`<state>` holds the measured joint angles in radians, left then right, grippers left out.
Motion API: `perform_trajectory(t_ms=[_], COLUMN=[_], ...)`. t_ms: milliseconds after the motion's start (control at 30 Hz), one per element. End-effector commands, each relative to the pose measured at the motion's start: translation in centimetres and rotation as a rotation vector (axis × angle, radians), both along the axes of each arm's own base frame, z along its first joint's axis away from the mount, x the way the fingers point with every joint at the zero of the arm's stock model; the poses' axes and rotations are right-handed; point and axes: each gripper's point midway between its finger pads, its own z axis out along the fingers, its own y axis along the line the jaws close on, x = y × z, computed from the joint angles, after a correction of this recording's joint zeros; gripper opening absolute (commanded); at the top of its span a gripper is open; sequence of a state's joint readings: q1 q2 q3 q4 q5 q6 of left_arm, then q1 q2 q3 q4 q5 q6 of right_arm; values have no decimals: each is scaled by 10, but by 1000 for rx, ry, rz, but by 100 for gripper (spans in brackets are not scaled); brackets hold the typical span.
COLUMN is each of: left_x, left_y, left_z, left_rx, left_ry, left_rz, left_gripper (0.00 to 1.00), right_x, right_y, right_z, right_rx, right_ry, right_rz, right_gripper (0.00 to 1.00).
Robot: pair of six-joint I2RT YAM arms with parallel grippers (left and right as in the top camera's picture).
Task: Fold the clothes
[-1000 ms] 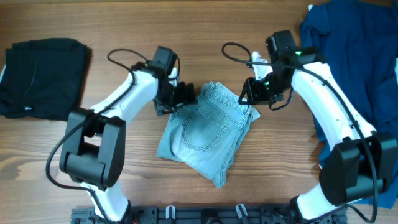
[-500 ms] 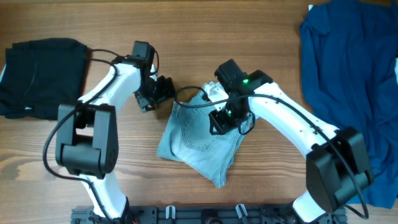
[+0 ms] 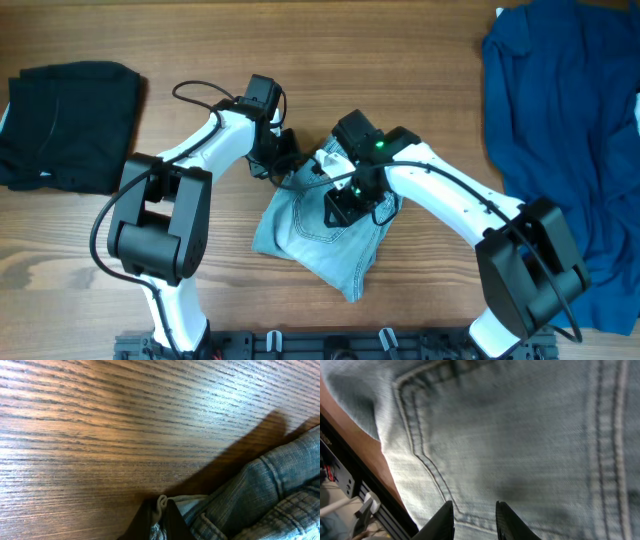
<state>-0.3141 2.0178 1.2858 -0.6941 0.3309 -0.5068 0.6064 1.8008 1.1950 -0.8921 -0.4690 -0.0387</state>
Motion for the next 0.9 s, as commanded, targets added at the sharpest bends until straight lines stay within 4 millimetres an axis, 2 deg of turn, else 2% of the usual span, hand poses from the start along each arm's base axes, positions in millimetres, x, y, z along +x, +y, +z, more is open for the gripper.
perform_trajectory(t_ms=[0,67,100,133,233,300,333,367,467,500,533,567,600,633,800,867], left_x=[-5,11,17,18,15,8,2,-7,-18,-20,-21,-21,-21,-21,-30,-37], left_y=[7,13,16,17,18,16,13,9,9,11,13,15,16,17,32,37], left_z=[9,50,65,70,68,67,65,63,59,58,58,57,57,57,39,27], left_rx=[7,-22,-26,-19,-11,-7,-3,15,74,90,102,113,117,119,196,211], left_ry=[19,-90,-138,-156,-140,-114,-89,-67,-47,-40,-37,-37,-35,-33,-14,-4], left_rz=[-8,10,19,22,25,26,28,11,-15,-17,-15,-13,-12,-12,18,26], left_gripper=[4,4,4,4,4,4,4,4,4,6,22,44,54,60,62,68], right_x=[-1,4,7,10,9,9,10,6,-18,-32,-40,-42,-40,-40,-37,-37], right_y=[2,2,4,7,16,29,35,36,17,4,-7,-21,-33,-37,-38,-38], right_z=[-5,-5,-3,-1,-1,0,-2,-7,-43,-59,-68,-76,-80,-81,-81,-81], right_rx=[-6,-9,-1,8,24,37,27,0,-114,-171,-224,-298,-362,-379,-376,-376], right_ry=[-5,-24,-36,-50,-72,-119,-150,-151,-24,43,73,71,55,47,48,47], right_rz=[20,19,20,20,42,73,76,79,19,-4,-41,-81,-116,-117,-127,-128], right_gripper=[28,29,29,29,30,32,40,43,41,32,30,30,31,31,31,31])
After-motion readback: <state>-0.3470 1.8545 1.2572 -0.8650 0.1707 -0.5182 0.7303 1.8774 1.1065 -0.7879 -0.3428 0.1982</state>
